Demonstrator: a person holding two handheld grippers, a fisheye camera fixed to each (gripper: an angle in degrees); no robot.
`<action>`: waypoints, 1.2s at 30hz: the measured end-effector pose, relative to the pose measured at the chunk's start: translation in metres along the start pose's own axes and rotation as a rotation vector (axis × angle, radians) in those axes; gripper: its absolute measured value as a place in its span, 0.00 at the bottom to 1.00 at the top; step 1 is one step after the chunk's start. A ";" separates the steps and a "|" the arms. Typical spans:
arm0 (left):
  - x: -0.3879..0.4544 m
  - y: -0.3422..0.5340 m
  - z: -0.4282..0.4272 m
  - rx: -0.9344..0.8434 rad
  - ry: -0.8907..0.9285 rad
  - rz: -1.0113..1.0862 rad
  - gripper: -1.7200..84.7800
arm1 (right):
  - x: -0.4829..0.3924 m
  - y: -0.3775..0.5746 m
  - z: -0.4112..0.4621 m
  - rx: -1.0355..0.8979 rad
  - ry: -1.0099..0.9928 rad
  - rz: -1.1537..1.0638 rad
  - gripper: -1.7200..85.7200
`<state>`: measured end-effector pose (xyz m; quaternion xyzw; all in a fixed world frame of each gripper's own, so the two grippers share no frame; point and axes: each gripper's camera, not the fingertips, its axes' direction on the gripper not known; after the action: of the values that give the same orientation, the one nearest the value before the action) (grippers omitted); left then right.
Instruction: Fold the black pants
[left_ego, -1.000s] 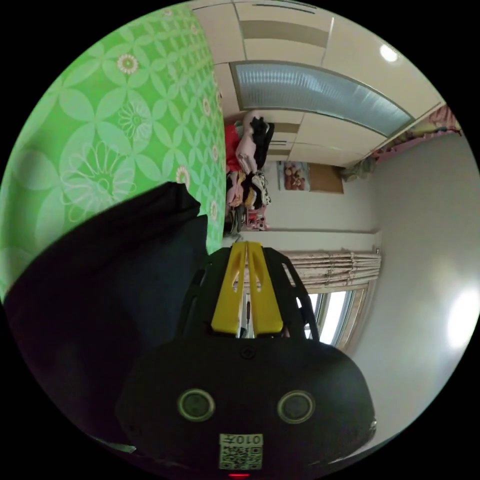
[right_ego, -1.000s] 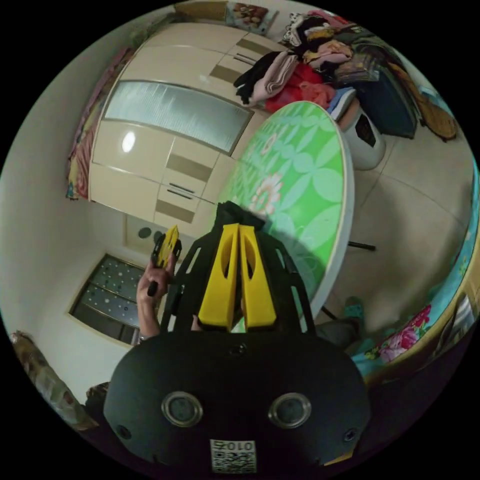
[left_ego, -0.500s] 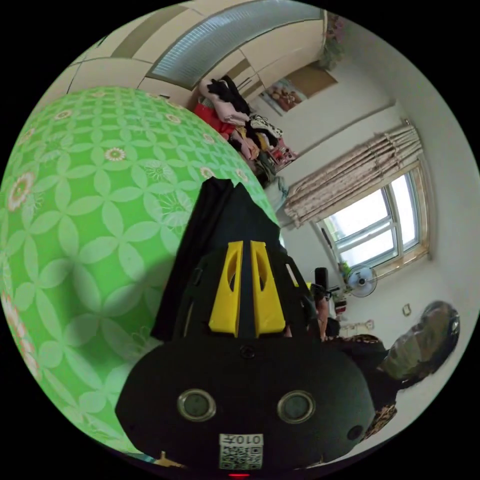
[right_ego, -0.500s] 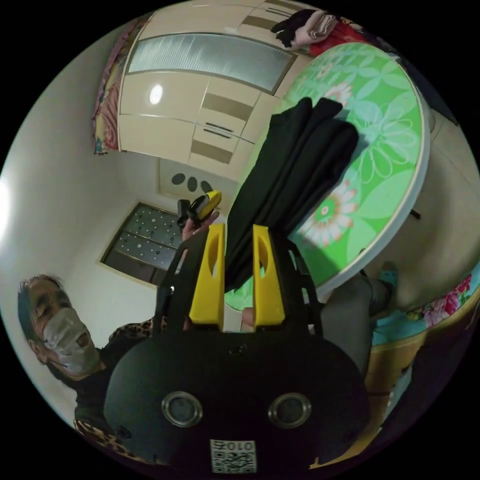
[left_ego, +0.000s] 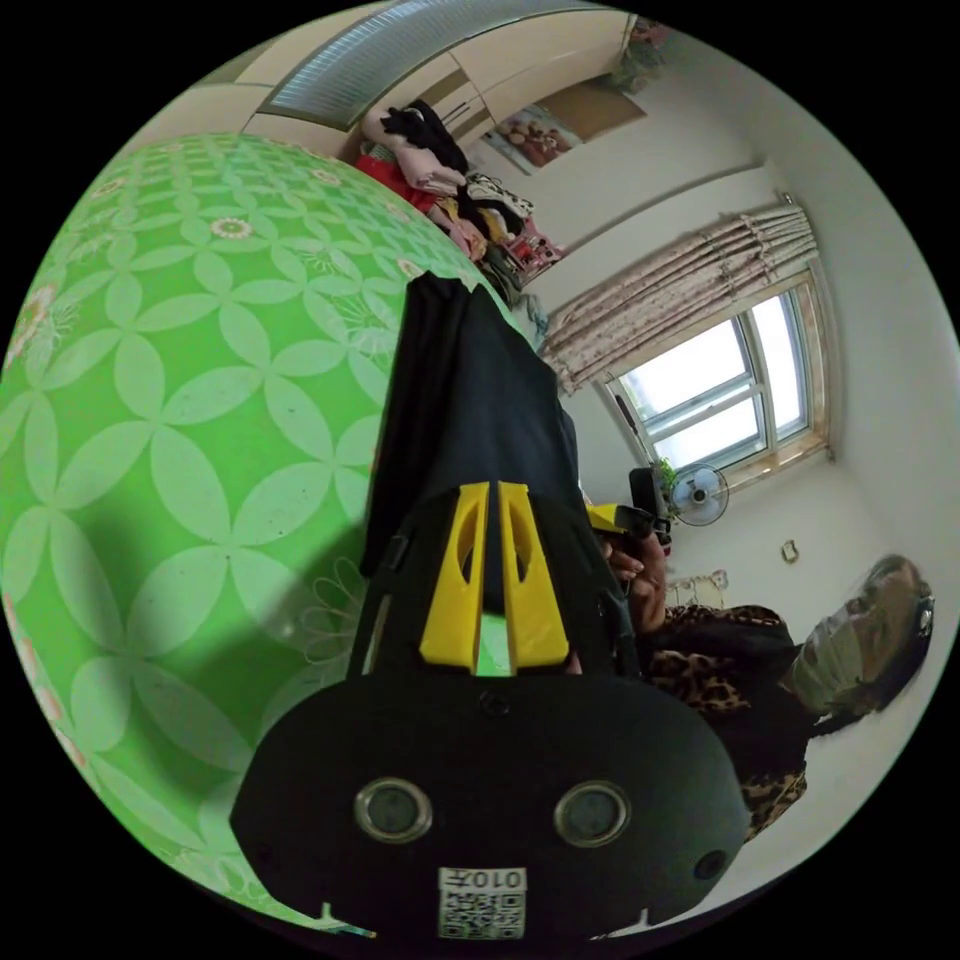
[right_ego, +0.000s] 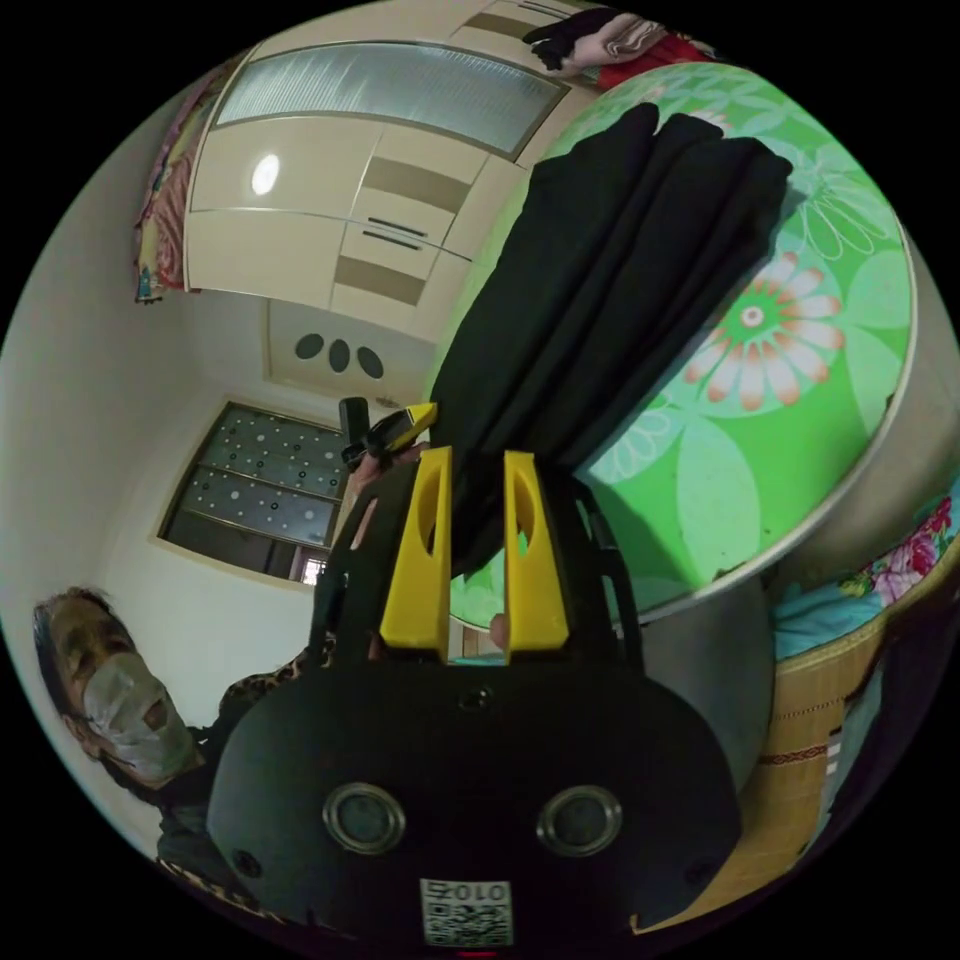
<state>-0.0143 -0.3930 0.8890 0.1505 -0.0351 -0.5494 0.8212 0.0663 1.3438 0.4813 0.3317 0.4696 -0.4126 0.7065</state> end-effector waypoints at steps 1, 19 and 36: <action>-0.002 0.002 0.003 -0.002 0.022 0.011 0.02 | -0.001 0.000 0.004 0.001 -0.002 0.008 0.12; -0.017 -0.009 -0.029 0.144 -0.079 0.045 0.02 | 0.000 0.004 0.015 0.107 -0.075 0.013 0.14; -0.008 -0.009 -0.021 0.003 -0.237 0.131 0.02 | -0.017 -0.012 0.028 0.013 -0.094 -0.094 0.07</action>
<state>-0.0205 -0.3846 0.8670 0.0831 -0.1422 -0.5086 0.8451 0.0628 1.3197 0.5059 0.2941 0.4482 -0.4634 0.7056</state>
